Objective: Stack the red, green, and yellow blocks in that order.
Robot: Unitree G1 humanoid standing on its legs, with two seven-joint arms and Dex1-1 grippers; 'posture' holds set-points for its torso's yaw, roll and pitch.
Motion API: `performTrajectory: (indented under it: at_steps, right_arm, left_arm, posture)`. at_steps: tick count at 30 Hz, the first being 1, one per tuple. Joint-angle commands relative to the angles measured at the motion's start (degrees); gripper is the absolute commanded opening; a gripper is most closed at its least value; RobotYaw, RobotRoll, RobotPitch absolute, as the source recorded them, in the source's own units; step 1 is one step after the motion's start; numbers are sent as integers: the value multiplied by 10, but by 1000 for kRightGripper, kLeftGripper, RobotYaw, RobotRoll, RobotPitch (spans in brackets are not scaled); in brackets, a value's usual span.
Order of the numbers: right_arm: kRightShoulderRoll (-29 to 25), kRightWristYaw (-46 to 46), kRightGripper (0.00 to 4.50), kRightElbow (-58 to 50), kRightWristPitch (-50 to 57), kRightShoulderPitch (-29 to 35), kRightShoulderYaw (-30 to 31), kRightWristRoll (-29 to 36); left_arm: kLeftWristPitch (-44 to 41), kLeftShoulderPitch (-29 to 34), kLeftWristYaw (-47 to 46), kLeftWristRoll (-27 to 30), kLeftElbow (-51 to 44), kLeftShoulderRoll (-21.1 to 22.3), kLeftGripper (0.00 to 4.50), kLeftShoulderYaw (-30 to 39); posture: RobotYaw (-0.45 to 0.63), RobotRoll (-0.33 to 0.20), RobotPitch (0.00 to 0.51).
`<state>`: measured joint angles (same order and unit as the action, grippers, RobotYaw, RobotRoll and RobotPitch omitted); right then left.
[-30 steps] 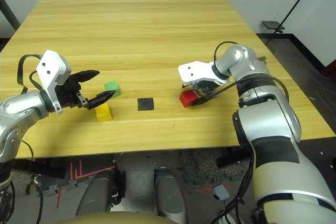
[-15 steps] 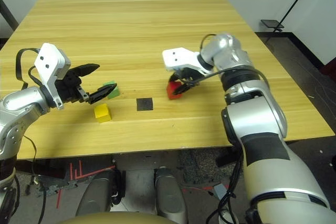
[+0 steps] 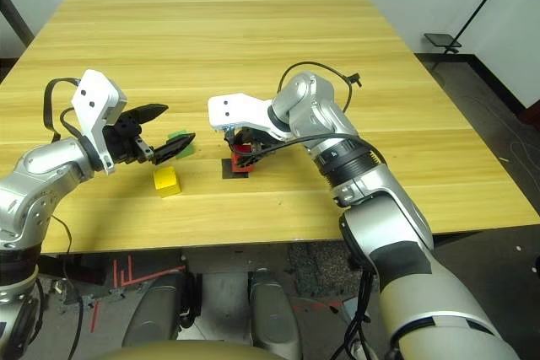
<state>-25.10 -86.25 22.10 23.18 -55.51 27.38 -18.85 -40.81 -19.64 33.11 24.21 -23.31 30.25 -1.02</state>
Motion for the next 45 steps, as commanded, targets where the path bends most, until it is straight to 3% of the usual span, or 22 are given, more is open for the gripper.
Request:
performTrajectory:
  at_steps: [1,15,19,22,23,30,37,45]
  right_arm:
    - [6,9,2101,3,-5,-3,11,11]
    - [7,15,2101,16,-9,-1,29,21]
    - [5,23,3316,18,1,1,17,30]
    - [-10,21,4362,59,-12,-26,-54,91]
    - [-22,16,4441,80,-30,-38,-81,113]
    - [-97,-25,4441,132,-91,-43,-174,204]
    - [-128,20,4441,-16,15,53,-214,263]
    - [-140,76,4441,-107,75,104,-228,301]
  left_arm:
    - [-5,12,-5,1,-14,3,4500,6]
    - [-27,27,-23,9,-40,4,4500,14]
    - [-32,21,-16,6,-24,9,4500,5]
    - [-37,-11,10,-5,12,27,4500,-21]
    - [-39,-26,21,-10,30,34,4500,-33]
    - [5,-131,102,-69,163,55,4500,-115]
    - [92,-217,187,-136,332,52,4500,-168]
    - [148,-242,250,-180,439,43,4500,-180]
  posture:
    - [473,-238,111]
    - [495,-236,125]
    - [482,-228,118]
    - [453,-218,107]
    - [434,-214,101]
    - [331,-183,73]
    - [226,-139,51]
    - [180,-116,44]
